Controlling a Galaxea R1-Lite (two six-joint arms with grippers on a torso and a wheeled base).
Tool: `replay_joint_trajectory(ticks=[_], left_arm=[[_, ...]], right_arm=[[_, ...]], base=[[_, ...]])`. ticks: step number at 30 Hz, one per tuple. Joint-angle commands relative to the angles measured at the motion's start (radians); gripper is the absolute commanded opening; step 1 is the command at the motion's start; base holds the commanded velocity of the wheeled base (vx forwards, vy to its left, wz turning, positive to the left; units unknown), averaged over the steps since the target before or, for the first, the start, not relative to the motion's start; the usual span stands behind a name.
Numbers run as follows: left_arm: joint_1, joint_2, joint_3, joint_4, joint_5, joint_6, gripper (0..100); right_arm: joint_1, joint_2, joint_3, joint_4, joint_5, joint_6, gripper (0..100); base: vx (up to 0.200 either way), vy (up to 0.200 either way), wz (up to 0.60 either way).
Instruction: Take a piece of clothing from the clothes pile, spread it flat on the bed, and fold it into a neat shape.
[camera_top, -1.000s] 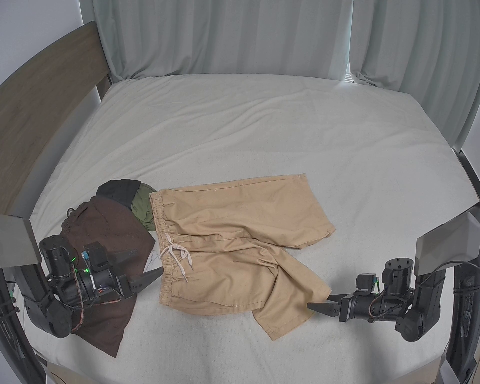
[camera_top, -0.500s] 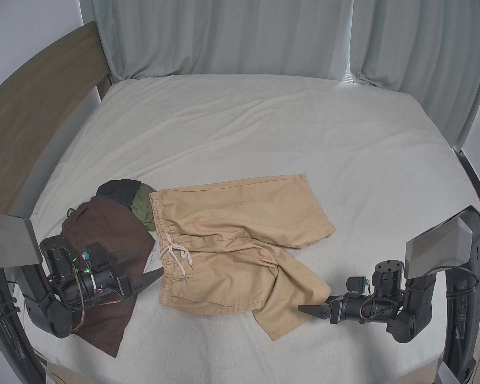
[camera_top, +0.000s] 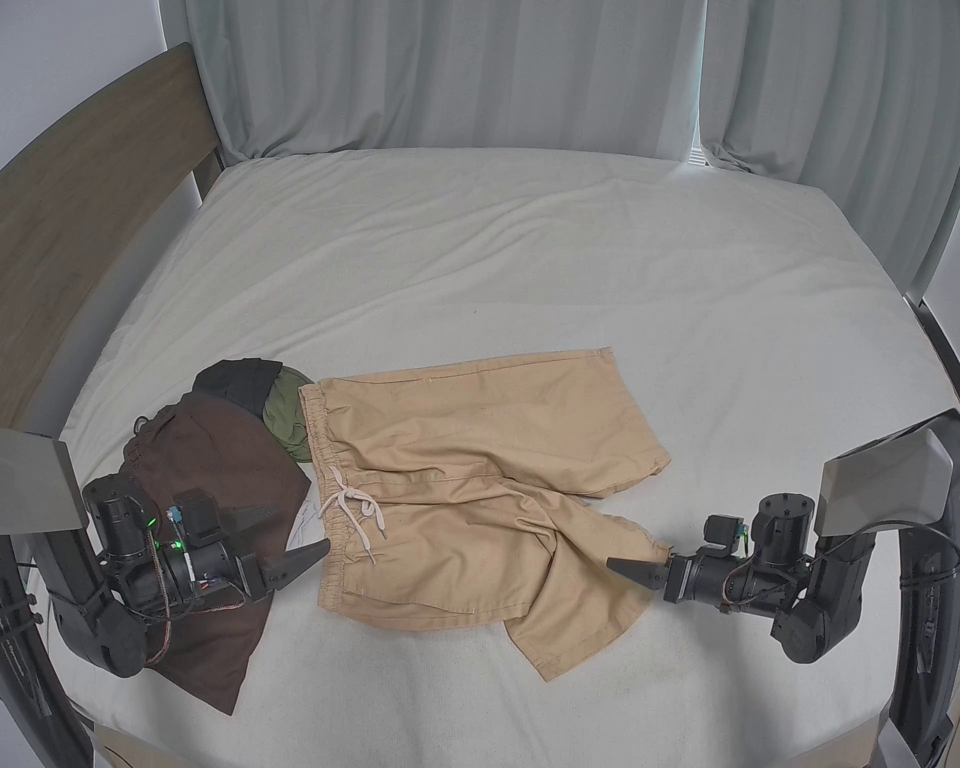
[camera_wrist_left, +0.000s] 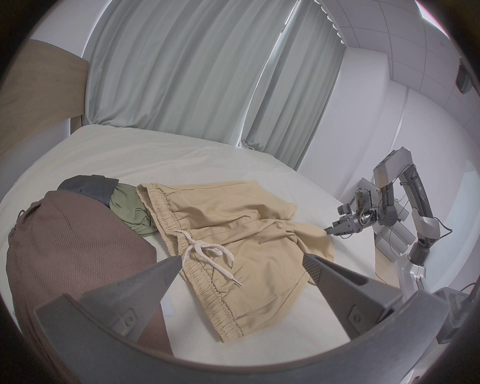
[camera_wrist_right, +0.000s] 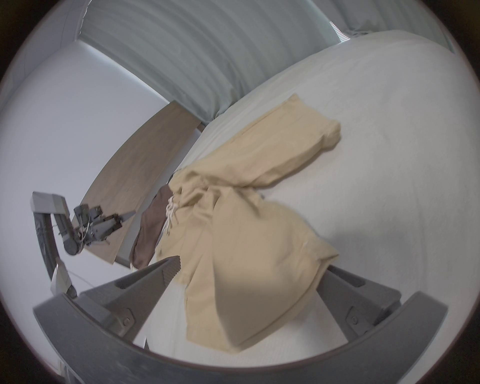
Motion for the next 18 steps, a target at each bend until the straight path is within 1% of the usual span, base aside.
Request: replay_joint_trajectory(ticks=[1,7,16,18], left_arm=[[-0.004,0.009,0.001,0.000,0.000,0.001,100],[-0.007,0.019,0.001,-0.002,0.000,0.023,100],[-0.006,0.021,0.001,-0.002,0.000,0.023,100],[-0.006,0.021,0.001,-0.002,0.000,0.023,100]], right_arm=[[-0.015,-0.028,-0.022,-0.001,-0.011,0.013,100],[-0.015,-0.031,-0.022,-0.001,-0.013,0.014,100],[-0.015,-0.031,-0.008,-0.001,-0.014,0.013,100],[-0.017,-0.032,-0.007,-0.001,-0.024,0.013,100]], base=[[0.000,0.000,0.00],[0.000,0.000,0.00],[0.000,0.000,0.00],[0.000,0.000,0.00]])
